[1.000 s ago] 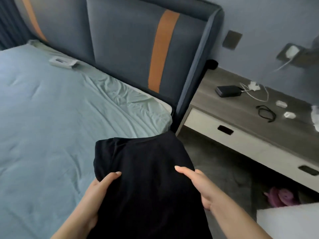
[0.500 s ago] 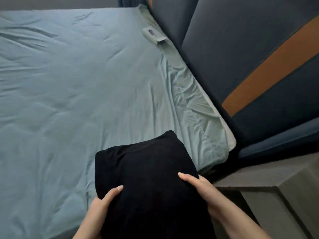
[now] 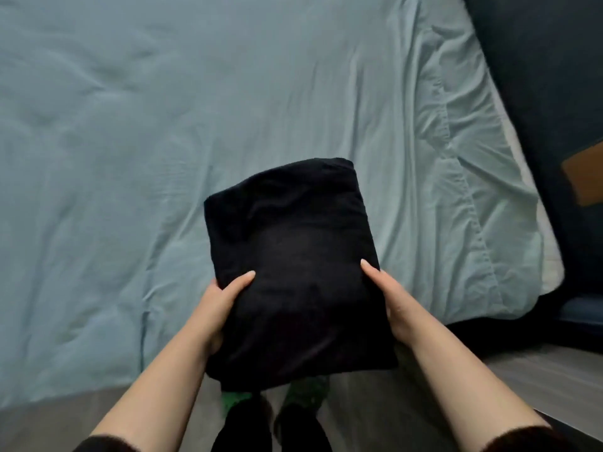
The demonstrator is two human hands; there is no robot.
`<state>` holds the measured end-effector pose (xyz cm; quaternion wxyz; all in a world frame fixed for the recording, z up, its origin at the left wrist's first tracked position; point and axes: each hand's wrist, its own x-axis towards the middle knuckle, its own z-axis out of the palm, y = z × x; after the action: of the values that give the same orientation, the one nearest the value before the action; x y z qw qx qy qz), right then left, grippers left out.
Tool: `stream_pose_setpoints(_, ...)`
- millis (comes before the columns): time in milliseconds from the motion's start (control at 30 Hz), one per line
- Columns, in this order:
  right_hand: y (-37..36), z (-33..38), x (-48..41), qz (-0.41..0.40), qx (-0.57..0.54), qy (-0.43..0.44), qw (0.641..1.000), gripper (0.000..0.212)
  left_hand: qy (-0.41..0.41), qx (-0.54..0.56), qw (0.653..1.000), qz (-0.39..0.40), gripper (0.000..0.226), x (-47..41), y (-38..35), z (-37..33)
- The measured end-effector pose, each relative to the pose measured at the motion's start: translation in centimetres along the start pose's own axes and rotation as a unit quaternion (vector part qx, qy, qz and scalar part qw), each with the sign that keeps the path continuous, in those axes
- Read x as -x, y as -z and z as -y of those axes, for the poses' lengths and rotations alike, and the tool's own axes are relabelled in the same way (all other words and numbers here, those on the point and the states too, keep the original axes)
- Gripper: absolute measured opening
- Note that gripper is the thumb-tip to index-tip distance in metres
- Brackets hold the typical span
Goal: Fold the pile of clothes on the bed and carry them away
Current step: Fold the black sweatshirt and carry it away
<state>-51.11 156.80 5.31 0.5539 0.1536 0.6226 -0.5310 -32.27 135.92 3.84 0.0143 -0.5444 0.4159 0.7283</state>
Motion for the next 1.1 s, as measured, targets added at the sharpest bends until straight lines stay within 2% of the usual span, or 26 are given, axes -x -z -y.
stream_pose_setpoints(133, 2.1, -3.4, -4.3, -0.026, 0.041, -0.009, 0.999, 0.076, 0.003, 0.001, 0.999, -0.045, 0.080, -3.8, 0.8, 4.4)
stream_pose_setpoints(233, 3.2, -5.2, -3.7, -0.043, 0.093, 0.015, 0.995, 0.074, 0.029, 0.006, 0.999, -0.027, 0.092, -2.1, 2.4, 6.2)
stream_pose_setpoints(300, 2.8, -6.3, -2.8, -0.042, 0.131, 0.036, 0.990, 0.069, 0.028, -0.055, 0.998, 0.012, 0.093, -0.4, 2.5, 6.5)
stream_pose_setpoints(400, 1.5, -7.0, -2.1, -0.067, 0.191, 0.087, 0.975, 0.073, 0.012, -0.097, 0.995, 0.039, 0.087, 0.7, 1.0, 6.3)
stream_pose_setpoints(533, 1.8, -6.7, -0.4, -0.123, 0.234, 0.133, 0.955, 0.057, 0.009, -0.108, 0.994, 0.021, 0.071, 1.7, 0.4, 6.5)
stream_pose_setpoints(633, 2.7, -7.7, 0.9, -0.130, 0.282, 0.094, 0.946, 0.057, 0.030, -0.189, 0.982, -0.002, 0.075, 2.3, 0.0, 7.2)
stream_pose_setpoints(700, 3.0, -7.4, 1.2, -0.175, 0.368, 0.068, 0.911, 0.068, 0.043, -0.294, 0.955, 0.001, 0.095, 2.4, 0.0, 6.2)
stream_pose_setpoints(733, 2.8, -6.9, 1.1, -0.225, 0.427, 0.091, 0.871, 0.073, 0.045, -0.383, 0.922, -0.020, 0.110, 2.3, 0.0, 5.3)
stream_pose_setpoints(767, 2.2, -6.1, 1.0, -0.278, 0.472, 0.144, 0.824, 0.076, 0.026, -0.491, 0.866, -0.086, 0.122, 2.2, -0.2, 4.5)
stream_pose_setpoints(800, 1.1, -5.1, 0.7, -0.316, 0.488, 0.221, 0.783, 0.074, -0.044, -0.567, 0.803, -0.176, 0.123, 2.2, -0.8, 3.6)
stream_pose_setpoints(833, -0.5, -4.1, 0.2, -0.320, 0.487, 0.305, 0.753, 0.070, -0.146, -0.587, 0.757, -0.248, 0.117, 2.1, -1.9, 2.8)
stream_pose_setpoints(867, -2.3, -3.3, -0.6, -0.295, 0.497, 0.379, 0.723, 0.063, -0.263, -0.564, 0.728, -0.287, 0.105, 1.7, -3.3, 2.2)
stream_pose_setpoints(900, -3.7, -3.0, -1.6, -0.256, 0.539, 0.426, 0.681, 0.058, -0.360, -0.542, 0.707, -0.277, 0.089, 1.1, -4.8, 1.8)
stream_pose_setpoints(933, -4.5, -2.9, -2.8, -0.212, 0.602, 0.431, 0.638, 0.056, -0.392, -0.566, 0.688, -0.228, 0.078, 0.1, -5.9, 1.8)
stream_pose_setpoints(967, -4.7, -3.0, -4.0, -0.185, 0.656, 0.391, 0.619, 0.056, -0.379, -0.608, 0.677, -0.167, 0.073, -1.1, -6.2, 2.1)
stream_pose_setpoints(1000, -4.3, -3.2, -5.0, -0.192, 0.683, 0.305, 0.635, 0.057, -0.329, -0.640, 0.684, -0.118, 0.072, -2.2, -6.0, 2.9)
stream_pose_setpoints(1033, -3.5, -3.8, -5.7, -0.238, 0.665, 0.221, 0.673, 0.059, -0.264, -0.654, 0.701, -0.103, 0.074, -3.1, -5.3, 4.0)
stream_pose_setpoints(1067, -2.8, -4.4, -6.1, -0.284, 0.624, 0.168, 0.708, 0.060, -0.228, -0.642, 0.722, -0.115, 0.078, -3.6, -4.6, 5.0)
stream_pose_setpoints(1100, -2.5, -5.4, -5.8, -0.309, 0.600, 0.161, 0.720, 0.062, -0.221, -0.624, 0.738, -0.131, 0.084, -3.5, -4.1, 6.0)
